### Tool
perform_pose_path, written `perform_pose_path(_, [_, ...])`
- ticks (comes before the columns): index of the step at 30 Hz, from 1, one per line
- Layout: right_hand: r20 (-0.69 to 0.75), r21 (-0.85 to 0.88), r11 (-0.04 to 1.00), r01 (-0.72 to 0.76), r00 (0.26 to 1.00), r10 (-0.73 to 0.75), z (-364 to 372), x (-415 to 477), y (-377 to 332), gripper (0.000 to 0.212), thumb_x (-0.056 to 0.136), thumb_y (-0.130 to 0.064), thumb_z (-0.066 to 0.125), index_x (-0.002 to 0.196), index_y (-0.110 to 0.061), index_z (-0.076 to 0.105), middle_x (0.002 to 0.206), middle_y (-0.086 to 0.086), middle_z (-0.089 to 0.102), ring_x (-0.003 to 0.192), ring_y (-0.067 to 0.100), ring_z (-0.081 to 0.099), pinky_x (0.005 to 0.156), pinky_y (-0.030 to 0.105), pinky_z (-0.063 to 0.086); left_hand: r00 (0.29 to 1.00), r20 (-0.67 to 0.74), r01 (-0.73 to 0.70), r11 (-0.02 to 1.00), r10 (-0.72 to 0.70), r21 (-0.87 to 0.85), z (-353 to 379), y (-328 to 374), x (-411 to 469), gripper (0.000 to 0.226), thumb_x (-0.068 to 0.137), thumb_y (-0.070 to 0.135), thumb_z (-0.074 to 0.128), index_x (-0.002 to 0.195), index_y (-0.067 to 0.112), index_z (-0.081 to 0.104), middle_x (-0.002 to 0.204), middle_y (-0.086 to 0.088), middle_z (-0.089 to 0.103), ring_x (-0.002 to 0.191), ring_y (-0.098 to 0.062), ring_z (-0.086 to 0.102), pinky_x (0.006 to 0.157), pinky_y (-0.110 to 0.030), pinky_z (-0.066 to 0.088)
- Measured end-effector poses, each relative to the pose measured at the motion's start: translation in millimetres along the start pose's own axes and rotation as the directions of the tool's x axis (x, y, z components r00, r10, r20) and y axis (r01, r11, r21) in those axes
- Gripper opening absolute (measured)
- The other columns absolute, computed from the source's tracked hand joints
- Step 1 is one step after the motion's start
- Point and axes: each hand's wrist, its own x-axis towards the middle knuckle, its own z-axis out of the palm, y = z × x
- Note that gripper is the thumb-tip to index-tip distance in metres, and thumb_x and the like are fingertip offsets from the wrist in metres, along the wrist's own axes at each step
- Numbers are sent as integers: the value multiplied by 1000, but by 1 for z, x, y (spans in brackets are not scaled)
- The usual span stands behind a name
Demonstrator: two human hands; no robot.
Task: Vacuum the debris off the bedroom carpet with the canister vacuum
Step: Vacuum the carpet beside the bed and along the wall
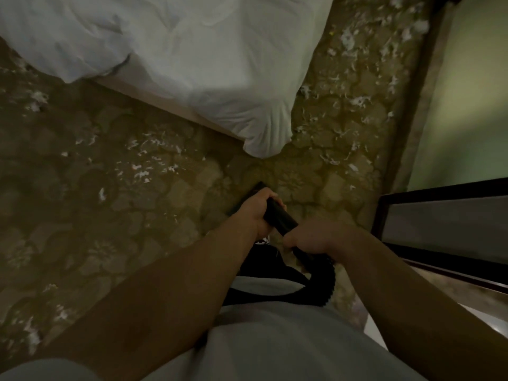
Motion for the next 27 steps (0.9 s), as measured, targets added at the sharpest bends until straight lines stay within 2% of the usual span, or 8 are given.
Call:
perform_pose_path(2, [14,-20,1000,18,1000,-18,-7,-3,2,16,95,-19,71,100,-6,64,83,11,70,56,19,66,47,22,51,1000,-3,-9,1000,9,-21,5,-1,-2,25,94,13,52,70,12,47,64,-4,48,61,-17,49,66,-34,49])
perform_pose_path(5, [31,-23,998,51,998,-50,-13,-3,-4,15,94,-18,72,97,-6,64,85,13,71,61,23,67,57,28,55,999,-21,-42,998,41,-44,7,3,-7,25,95,12,52,72,12,45,66,-4,48,62,-17,49,65,-34,49])
perform_pose_path(8, [38,-43,996,82,996,-81,-12,-3,-16,14,93,-15,70,100,-4,64,81,13,70,54,21,65,55,29,54,996,-47,-76,992,72,-96,-1,13,-14,24,97,11,51,74,12,45,63,-3,48,58,-16,48,62,-33,48])
perform_pose_path(11, [40,-59,991,117,993,-115,-9,-1,-34,16,95,-17,69,102,-2,66,75,10,69,46,17,63,48,24,53,990,-69,-129,984,121,-125,-12,29,-19,26,99,14,49,73,11,45,57,-2,49,49,-15,51,52,-29,51])
perform_pose_path(13, [40,-82,985,154,988,-152,-5,1,-49,16,95,-19,71,100,-4,66,73,9,69,49,18,65,53,27,54,980,-107,-174,981,165,-87,-20,44,-24,26,99,14,49,73,11,45,54,-3,51,44,-15,52,47,-26,51])
perform_pose_path(17, [12,-227,950,212,976,-215,6,5,-89,17,93,-27,71,90,-13,63,86,8,66,68,21,63,60,29,49,971,-140,-215,962,193,-167,-51,79,-34,19,95,10,57,77,9,50,60,-4,52,55,-17,53,59,-35,51])
perform_pose_path(23, [20,-297,924,242,969,-247,43,29,-170,20,92,-32,73,88,-15,63,80,5,60,62,17,56,54,28,43,960,-166,-263,933,227,-244,-115,140,-34,13,95,12,58,84,9,52,59,-3,53,59,-17,52,59,-35,52])
perform_pose_path(27, [15,-265,939,219,975,-223,74,47,-233,23,88,-34,75,93,-13,66,83,7,65,65,20,61,59,30,47,967,-155,-237,935,201,-264,-167,193,-35,10,96,12,58,87,9,52,61,-3,52,58,-17,52,60,-35,49])
